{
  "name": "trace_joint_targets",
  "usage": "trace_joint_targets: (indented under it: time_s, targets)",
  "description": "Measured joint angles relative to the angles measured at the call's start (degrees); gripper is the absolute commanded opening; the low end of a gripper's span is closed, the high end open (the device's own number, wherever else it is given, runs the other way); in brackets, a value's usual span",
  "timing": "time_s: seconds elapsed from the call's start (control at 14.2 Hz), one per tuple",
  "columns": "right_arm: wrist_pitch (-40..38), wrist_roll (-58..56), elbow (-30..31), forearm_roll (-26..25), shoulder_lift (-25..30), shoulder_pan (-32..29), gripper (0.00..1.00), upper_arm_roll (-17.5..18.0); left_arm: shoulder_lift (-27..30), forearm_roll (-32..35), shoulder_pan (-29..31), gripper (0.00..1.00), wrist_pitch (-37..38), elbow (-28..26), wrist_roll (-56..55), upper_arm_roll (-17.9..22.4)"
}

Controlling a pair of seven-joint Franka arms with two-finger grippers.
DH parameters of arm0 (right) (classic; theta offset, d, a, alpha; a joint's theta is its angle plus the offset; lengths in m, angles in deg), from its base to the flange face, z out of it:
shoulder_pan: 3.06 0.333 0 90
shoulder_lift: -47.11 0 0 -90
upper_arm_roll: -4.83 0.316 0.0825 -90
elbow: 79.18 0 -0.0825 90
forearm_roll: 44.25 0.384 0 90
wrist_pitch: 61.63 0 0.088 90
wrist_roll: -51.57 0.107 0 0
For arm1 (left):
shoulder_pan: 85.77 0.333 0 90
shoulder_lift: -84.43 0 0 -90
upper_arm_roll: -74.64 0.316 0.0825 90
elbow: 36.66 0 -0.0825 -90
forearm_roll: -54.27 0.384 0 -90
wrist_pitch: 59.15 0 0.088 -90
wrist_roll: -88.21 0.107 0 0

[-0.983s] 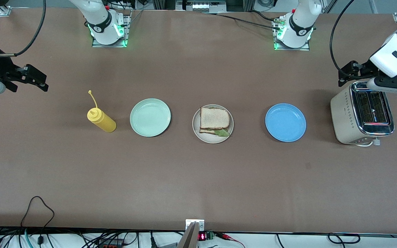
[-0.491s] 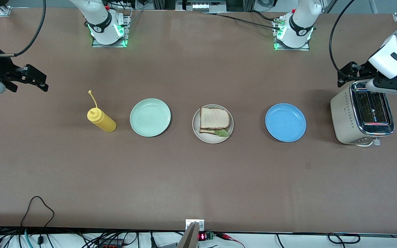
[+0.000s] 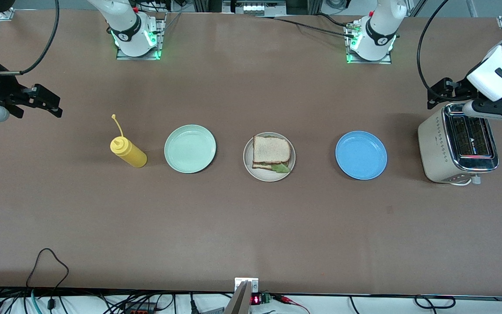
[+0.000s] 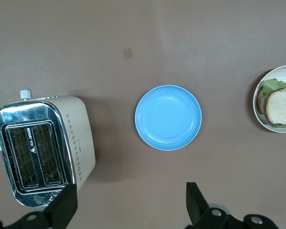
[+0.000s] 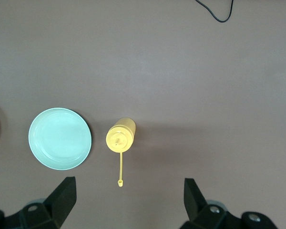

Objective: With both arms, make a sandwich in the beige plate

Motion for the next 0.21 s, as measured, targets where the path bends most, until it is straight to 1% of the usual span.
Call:
trace_joint_targets:
  time_s: [0.21]
  targets:
    - [0.0, 0.0, 0.0, 0.0, -0.3, 0.0, 1.00, 0.0, 0.0, 0.0, 0.0, 1.00, 0.1, 0.0, 0.0, 0.0]
